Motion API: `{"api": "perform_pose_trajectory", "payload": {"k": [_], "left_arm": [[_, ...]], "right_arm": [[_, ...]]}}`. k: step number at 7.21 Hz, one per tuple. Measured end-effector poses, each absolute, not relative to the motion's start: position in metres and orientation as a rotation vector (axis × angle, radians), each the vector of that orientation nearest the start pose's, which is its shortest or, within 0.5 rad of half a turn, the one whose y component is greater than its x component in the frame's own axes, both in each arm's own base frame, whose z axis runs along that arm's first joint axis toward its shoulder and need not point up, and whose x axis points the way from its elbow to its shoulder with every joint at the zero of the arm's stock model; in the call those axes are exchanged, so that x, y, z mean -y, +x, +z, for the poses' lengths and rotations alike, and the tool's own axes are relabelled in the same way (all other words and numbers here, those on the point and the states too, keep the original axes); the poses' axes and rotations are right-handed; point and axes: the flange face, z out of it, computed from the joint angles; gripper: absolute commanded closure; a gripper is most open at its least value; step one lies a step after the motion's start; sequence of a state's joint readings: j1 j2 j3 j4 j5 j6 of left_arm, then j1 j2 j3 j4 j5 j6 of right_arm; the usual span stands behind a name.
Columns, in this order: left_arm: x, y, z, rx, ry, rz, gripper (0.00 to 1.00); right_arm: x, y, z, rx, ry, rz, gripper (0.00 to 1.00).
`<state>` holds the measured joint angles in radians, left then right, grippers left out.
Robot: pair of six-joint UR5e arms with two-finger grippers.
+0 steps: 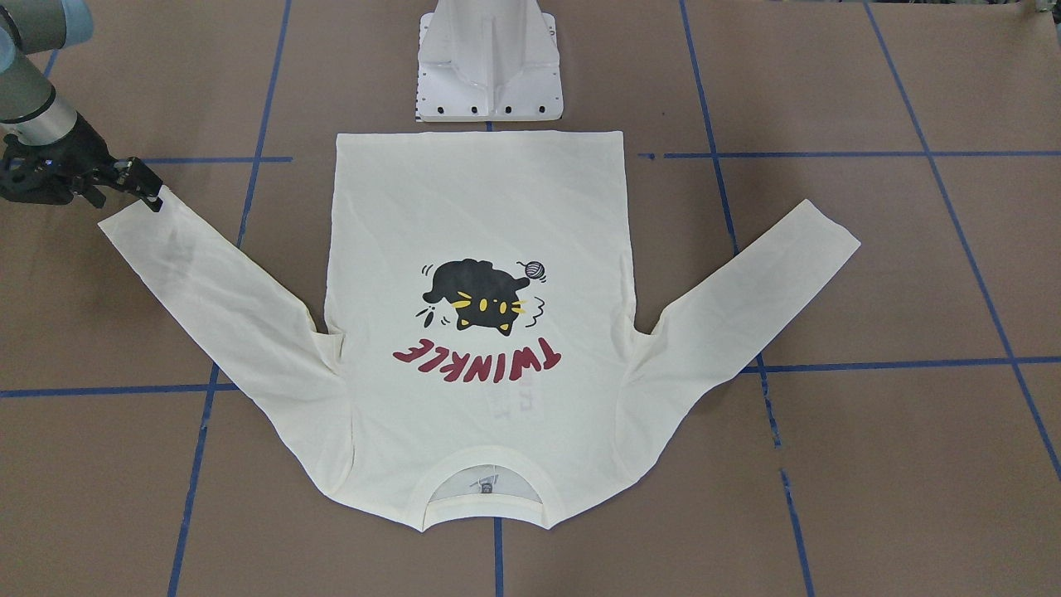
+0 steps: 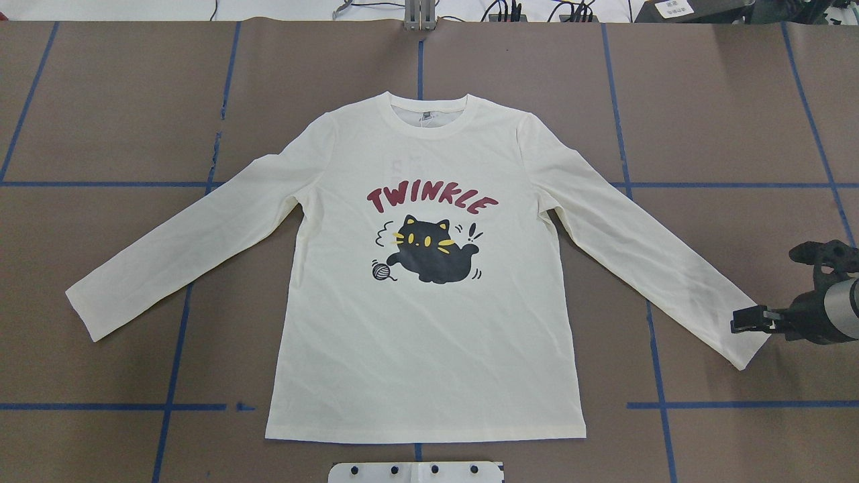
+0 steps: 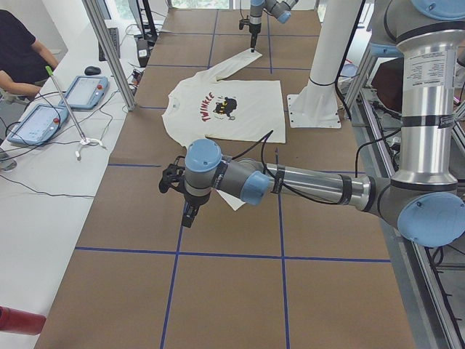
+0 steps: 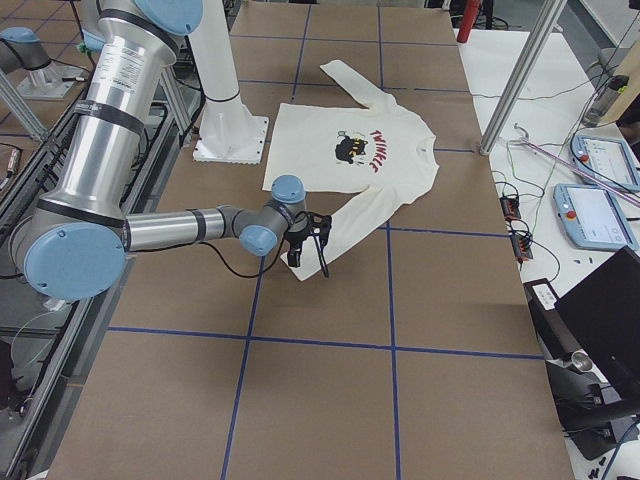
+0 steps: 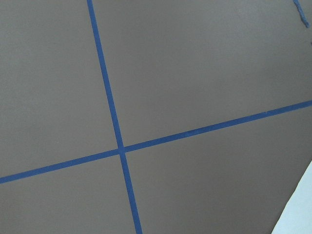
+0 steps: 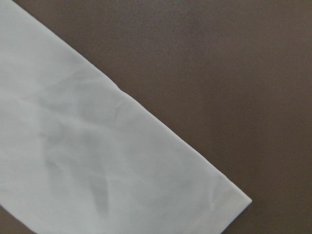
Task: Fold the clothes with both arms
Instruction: 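Lower the right gripper to the cuff of the sleeve nearest it and grasp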
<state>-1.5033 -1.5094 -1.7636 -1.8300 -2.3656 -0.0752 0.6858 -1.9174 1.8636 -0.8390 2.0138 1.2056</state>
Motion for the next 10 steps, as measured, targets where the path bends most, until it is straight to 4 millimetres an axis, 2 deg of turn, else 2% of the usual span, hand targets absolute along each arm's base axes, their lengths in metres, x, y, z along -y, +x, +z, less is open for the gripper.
{"api": "perform_pose_trajectory", "payload": {"k": [6, 7, 9, 10], "left_arm": [[0.484, -0.029, 0.556, -0.823, 0.321, 0.152, 0.0], [0.484, -0.029, 0.555, -0.823, 0.323, 0.152, 0.0], [0.484, -0.029, 0.553, -0.823, 0.326, 0.153, 0.0], [0.484, -0.029, 0.552, -0.823, 0.328, 0.154, 0.0]], "right_arm": [[0.31, -0.244, 0.602, 0.775, -0.057, 0.143, 0.01], [0.309, -0.246, 0.606, 0.77, -0.062, 0.141, 0.16], [0.311, -0.249, 0.61, 0.765, -0.067, 0.141, 0.57], [0.311, -0.25, 0.609, 0.767, -0.068, 0.141, 0.68]]}}
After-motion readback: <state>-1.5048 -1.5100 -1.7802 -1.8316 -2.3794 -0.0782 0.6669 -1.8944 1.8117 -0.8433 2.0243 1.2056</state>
